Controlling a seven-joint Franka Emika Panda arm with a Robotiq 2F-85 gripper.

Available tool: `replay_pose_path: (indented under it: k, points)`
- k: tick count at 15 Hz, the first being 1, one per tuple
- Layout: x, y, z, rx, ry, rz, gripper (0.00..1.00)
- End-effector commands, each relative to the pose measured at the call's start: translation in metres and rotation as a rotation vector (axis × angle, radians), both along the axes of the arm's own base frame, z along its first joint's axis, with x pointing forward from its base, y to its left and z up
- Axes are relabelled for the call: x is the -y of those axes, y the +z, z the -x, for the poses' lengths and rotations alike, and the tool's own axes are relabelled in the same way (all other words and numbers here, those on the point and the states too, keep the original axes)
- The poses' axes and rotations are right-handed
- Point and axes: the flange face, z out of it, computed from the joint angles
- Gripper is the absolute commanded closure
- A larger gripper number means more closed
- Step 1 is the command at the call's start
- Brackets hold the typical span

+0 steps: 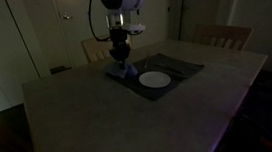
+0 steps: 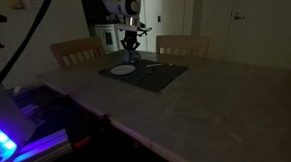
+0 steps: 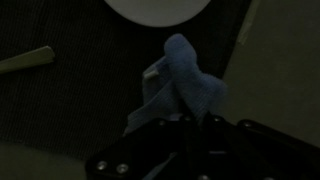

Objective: Use the blue towel to wipe the white plate

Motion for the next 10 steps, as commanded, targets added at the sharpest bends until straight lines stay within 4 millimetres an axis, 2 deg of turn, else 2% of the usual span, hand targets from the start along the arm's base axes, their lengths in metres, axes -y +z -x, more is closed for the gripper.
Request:
replay_pose_path:
  k: [1,5,10]
  points:
    - [0.002,0.021,0.012,-0.021,0.022,0.018,0.98]
    - [0.003,0.03,0.022,-0.057,0.034,0.03,0.98]
    - [0.007,0.032,0.052,-0.21,0.057,0.073,0.98]
